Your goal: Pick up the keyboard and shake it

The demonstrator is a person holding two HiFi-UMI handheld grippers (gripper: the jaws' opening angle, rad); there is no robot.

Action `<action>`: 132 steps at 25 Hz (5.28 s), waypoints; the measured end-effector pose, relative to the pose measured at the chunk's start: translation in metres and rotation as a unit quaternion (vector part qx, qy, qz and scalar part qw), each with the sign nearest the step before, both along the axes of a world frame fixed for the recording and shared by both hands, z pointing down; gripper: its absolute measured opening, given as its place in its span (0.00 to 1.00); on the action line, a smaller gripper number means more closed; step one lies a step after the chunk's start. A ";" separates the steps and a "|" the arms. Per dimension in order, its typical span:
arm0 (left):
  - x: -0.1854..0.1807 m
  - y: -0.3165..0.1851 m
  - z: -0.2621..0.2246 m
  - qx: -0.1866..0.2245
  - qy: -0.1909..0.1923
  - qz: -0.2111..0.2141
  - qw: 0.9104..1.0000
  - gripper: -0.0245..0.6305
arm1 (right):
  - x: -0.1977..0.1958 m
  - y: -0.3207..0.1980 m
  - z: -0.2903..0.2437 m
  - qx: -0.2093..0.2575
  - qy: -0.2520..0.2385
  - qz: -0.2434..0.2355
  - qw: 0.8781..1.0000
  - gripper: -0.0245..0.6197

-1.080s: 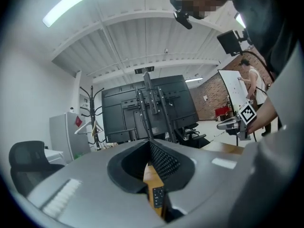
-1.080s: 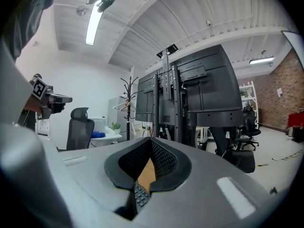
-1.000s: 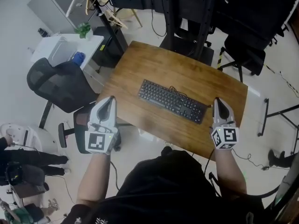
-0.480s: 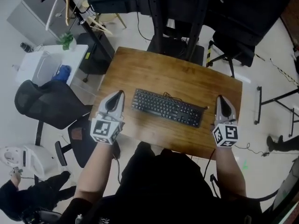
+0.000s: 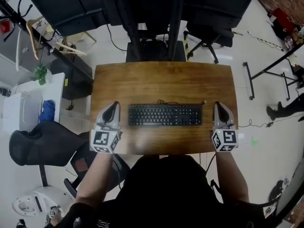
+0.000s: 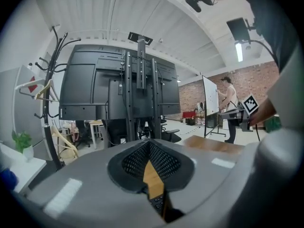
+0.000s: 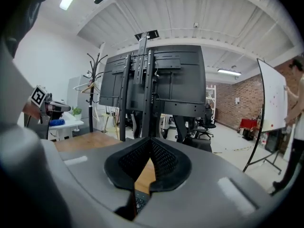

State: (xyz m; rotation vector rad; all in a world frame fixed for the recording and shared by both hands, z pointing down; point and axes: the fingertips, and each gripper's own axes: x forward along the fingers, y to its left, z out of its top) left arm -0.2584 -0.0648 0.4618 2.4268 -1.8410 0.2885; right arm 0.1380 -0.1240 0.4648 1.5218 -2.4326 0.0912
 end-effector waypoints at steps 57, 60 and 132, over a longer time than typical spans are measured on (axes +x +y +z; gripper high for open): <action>0.010 0.035 0.256 -0.439 0.153 0.125 0.876 0.32 | 0.008 0.035 0.244 -0.445 -0.098 -0.143 0.879 0.27; 0.010 0.034 0.256 -0.444 0.163 0.115 0.874 0.31 | 0.002 0.035 0.244 -0.445 -0.101 -0.141 0.878 0.26; 0.000 -0.019 -0.291 0.264 0.004 0.121 0.957 0.22 | -0.001 -0.009 -0.256 0.297 -0.078 -0.118 0.944 0.24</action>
